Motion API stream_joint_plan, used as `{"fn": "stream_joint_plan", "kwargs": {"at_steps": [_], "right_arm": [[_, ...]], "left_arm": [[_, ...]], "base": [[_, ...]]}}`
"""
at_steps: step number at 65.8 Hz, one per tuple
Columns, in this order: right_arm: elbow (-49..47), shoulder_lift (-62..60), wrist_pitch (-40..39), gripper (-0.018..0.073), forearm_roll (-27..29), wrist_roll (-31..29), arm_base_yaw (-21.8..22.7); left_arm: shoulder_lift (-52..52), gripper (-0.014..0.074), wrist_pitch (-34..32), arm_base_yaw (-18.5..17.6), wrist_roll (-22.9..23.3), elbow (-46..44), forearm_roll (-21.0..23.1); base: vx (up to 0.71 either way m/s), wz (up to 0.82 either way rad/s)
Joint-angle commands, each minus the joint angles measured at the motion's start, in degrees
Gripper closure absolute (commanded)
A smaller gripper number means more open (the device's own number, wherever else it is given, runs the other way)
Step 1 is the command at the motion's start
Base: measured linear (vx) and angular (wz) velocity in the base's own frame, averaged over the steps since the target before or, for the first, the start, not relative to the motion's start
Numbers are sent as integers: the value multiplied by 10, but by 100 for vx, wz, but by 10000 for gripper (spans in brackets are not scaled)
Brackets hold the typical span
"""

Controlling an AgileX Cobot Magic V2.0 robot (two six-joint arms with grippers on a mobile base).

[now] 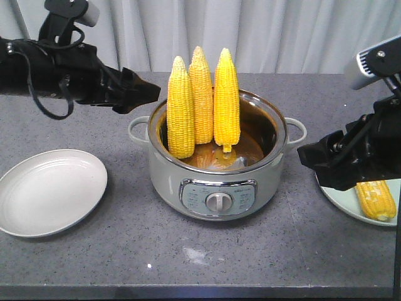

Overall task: Distribute corn equally
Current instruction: 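Reach the left gripper to the corn cob nearest it and grasp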

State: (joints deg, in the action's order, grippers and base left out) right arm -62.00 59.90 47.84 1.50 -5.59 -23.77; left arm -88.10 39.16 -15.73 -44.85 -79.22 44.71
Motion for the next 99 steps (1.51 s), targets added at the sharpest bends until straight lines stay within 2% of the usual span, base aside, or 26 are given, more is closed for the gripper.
{"fn": "stream_joint_plan", "kwargs": {"at_steps": [1,6,23,37,44,60,64,79,86,99], "right_arm": [[-12,-10,-31,19,-1,-1,-1],[-12,-10,-31,19,-1,-1,-1],[-12,-10,-31,19,-1,-1,-1],[-12,-10,-31,19,-1,-1,-1],[-12,-10,-31,19,-1,-1,-1],[-12,-10,-31,19,-1,-1,-1],[-12,-10,-31,19,-1,-1,-1],[-12,-10,-31,19,-1,-1,-1],[-12,-10,-31,19,-1,-1,-1],[-12,-10,-31,19,-1,-1,-1]], "left_arm": [[-17,-13,-3,-5,-19,-55,51],[-43,-10,3,-5,-19,-81,53],[-122,4,15,-8,-33,-148,109],[-171,7,6,-33,-61,-180,111],[-189,7,-27,-45,-65,-185,111],[-205,17,-46,-45,-82,-185,111],[-205,41,-49,-45,-89,-185,111],[-205,242,-55,-45,-89,-185,111],[-203,308,-48,-45,-89,-185,111],[-185,343,-43,-45,-89,-185,111]], "base": [[0,0],[0,0],[0,0],[0,0],[0,0],[0,0],[0,0],[0,0],[0,0],[0,0]]}}
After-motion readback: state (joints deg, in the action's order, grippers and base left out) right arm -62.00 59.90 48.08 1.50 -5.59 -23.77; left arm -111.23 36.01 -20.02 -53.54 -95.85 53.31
